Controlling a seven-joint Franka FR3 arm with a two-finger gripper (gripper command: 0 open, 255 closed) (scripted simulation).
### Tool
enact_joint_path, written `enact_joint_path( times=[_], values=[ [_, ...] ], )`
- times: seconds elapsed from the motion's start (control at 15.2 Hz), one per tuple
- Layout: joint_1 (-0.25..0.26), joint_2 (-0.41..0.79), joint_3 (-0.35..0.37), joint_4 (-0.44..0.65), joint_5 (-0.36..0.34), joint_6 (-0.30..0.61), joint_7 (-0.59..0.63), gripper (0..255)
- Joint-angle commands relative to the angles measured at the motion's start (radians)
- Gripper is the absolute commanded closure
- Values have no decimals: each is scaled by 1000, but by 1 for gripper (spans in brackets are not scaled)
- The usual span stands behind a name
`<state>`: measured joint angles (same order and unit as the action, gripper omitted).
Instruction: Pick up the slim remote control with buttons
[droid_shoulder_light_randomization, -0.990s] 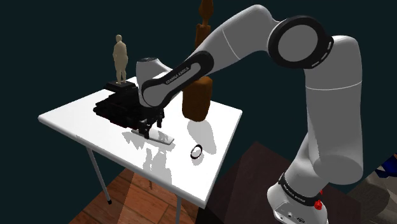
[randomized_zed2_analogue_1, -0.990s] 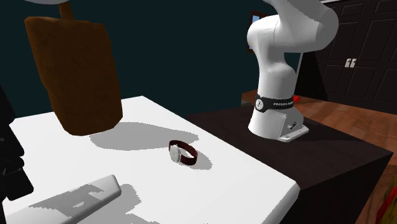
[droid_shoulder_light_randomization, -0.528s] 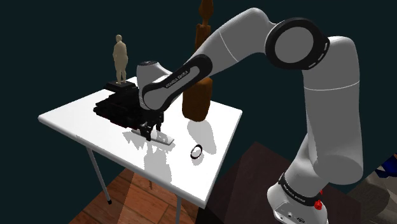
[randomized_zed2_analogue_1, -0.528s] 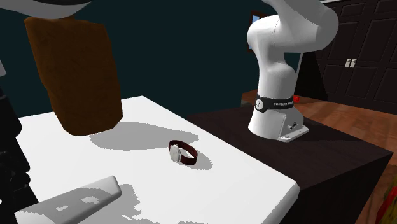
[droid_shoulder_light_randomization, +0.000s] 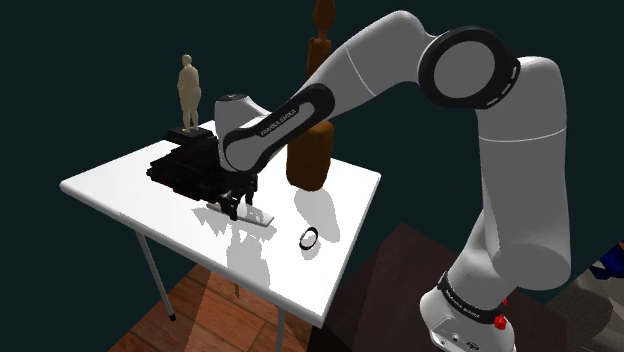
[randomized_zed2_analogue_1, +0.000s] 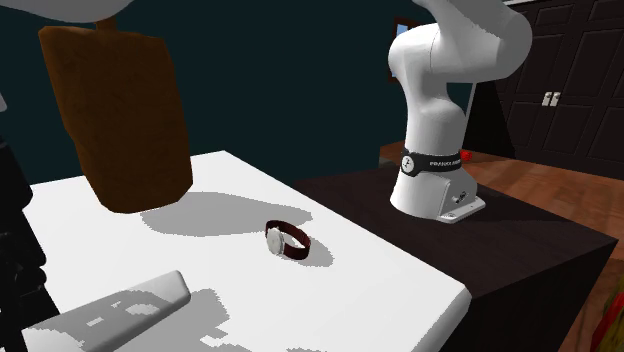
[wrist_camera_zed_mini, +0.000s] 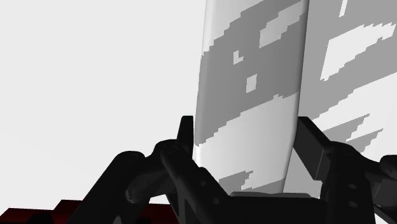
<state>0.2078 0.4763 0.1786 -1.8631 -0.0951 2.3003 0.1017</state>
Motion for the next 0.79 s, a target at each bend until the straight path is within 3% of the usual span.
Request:
enact_joint_path(
  times=[0.0, 0.73],
  values=[
    [-1, -15, 2, 4, 3, -17, -2, 255],
    [-9, -98, 12, 40, 24, -135, -14, 255]
  ],
)
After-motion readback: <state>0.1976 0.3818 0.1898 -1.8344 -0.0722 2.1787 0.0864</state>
